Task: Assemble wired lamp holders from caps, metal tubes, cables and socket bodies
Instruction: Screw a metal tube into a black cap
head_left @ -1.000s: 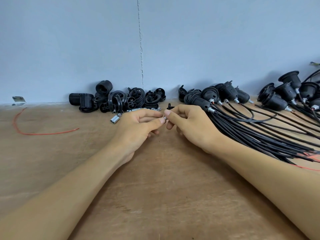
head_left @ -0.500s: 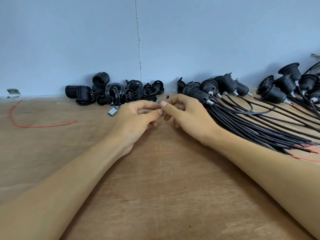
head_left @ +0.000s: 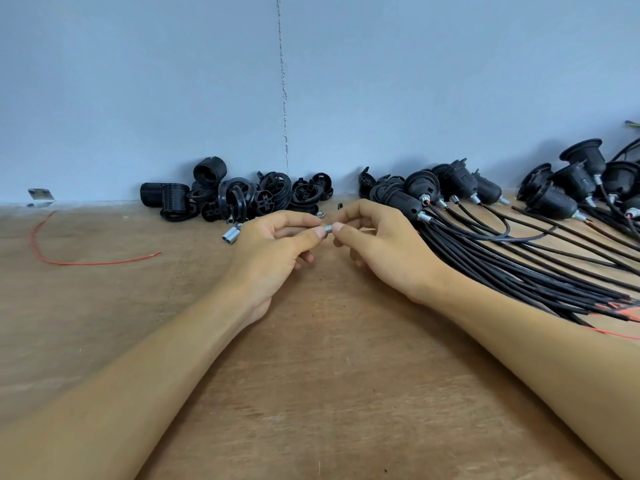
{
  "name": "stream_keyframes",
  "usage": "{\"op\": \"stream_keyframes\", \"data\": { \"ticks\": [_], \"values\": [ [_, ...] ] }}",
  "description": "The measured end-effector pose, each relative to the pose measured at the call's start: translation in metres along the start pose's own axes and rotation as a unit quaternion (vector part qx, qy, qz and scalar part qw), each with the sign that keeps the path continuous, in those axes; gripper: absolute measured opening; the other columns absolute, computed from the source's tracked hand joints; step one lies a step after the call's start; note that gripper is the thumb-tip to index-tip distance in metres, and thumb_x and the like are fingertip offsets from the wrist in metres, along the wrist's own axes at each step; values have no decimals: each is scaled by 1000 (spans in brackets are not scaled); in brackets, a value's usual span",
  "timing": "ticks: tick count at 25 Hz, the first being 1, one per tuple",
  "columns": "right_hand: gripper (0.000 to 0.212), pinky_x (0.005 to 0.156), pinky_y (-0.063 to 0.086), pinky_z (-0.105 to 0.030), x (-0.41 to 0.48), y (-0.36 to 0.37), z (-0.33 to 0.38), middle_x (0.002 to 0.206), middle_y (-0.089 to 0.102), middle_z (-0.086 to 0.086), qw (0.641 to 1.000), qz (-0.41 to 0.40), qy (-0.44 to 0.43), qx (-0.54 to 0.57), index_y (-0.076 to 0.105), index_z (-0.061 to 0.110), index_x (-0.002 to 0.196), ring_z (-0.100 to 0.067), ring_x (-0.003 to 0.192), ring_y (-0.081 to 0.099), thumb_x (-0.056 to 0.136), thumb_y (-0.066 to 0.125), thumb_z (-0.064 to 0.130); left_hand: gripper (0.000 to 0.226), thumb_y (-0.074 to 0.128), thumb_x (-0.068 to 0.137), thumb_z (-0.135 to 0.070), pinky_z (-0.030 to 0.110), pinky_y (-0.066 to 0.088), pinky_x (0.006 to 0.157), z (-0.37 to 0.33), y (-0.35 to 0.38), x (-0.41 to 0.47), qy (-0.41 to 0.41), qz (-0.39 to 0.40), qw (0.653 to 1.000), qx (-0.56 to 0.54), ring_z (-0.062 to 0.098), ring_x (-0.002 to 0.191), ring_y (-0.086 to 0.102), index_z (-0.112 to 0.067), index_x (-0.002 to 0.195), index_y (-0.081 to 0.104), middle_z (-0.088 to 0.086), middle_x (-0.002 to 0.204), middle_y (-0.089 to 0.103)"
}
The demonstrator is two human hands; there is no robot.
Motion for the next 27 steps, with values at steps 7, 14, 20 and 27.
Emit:
{"op": "stream_keyframes", "data": {
  "ticks": [7,14,20,27],
  "values": [
    [15,65,45,-26,-1,0,-1,80,71,6,999,16,4,-27,68,26,91,-3,60,53,95,65,40,8,82,84,-18,16,46,53,2,1,-2,0,4,1000,-2,7,58,62,-25,87,80,0,80,78],
    [17,65,45,-20,0,0,-2,86,69,9,999,17,1,-32,66,27,98,-1,59,56,95,63,44,8,81,85,-18,15,46,53,2,1,-1,-3,0,1000,-3,5,58,62,-24,90,79,-2,79,77],
    [27,66,45,-22,0,-1,0,80,70,7,999,8,-2,-48,65,28,87,3,57,53,98,55,50,12,81,84,-15,14,46,53,2,1,-1,1,9,1000,-9,6,58,61,-26,91,79,0,84,79],
    [28,62,44,-19,0,0,1,81,68,4,999,29,3,-36,64,27,89,-4,58,53,101,49,48,20,83,82,-10,14,45,51,-1,3,-2,21,7,1000,-13,5,55,60,-26,92,76,-4,89,79]
  ]
}}
Point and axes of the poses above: each hand's wrist, its own x-axis towards the middle knuckle, its own y-axis out of the palm, z = x × y, the point moved 3 cm from there along x, towards the middle knuckle
